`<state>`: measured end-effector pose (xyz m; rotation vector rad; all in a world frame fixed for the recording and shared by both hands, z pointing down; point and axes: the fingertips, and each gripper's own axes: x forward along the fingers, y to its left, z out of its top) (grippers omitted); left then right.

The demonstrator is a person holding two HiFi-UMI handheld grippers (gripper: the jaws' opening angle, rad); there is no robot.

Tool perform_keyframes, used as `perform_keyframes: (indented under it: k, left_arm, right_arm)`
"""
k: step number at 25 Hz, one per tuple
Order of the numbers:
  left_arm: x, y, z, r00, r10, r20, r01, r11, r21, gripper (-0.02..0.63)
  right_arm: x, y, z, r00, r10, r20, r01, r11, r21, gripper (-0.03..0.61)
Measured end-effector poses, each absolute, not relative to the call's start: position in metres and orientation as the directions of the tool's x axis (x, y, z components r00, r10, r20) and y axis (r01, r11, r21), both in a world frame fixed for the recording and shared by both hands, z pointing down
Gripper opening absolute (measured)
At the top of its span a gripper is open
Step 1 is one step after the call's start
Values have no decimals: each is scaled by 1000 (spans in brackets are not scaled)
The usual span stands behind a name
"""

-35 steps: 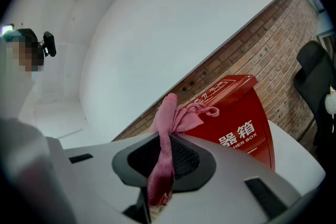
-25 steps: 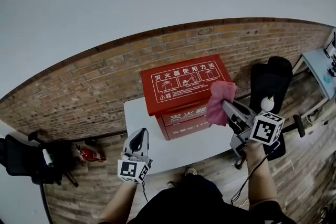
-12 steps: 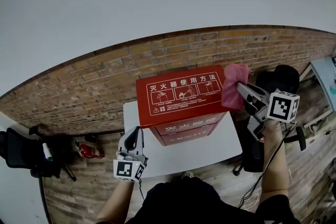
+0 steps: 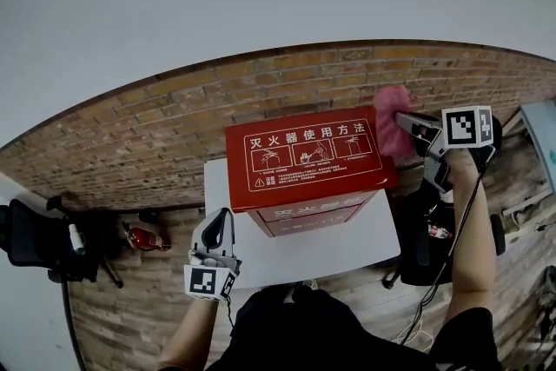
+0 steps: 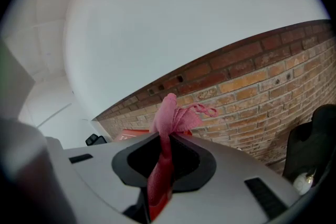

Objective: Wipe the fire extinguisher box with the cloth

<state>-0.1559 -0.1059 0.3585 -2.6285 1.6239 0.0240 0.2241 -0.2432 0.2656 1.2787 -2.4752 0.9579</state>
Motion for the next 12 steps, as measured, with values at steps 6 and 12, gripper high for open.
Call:
perform_keyframes:
  k: [6, 12]
  left_arm:
    - [-152, -110, 356, 509, -858, -63, -861, -508, -34, 28]
    - [-150, -115, 355, 571, -816, -85, -821, -570, -38, 28]
  right_arm:
    - [226, -270, 302, -506, -603, 617, -862, 355, -361, 64]
    - [221, -280, 313, -371, -587, 720, -919, 341, -195, 64]
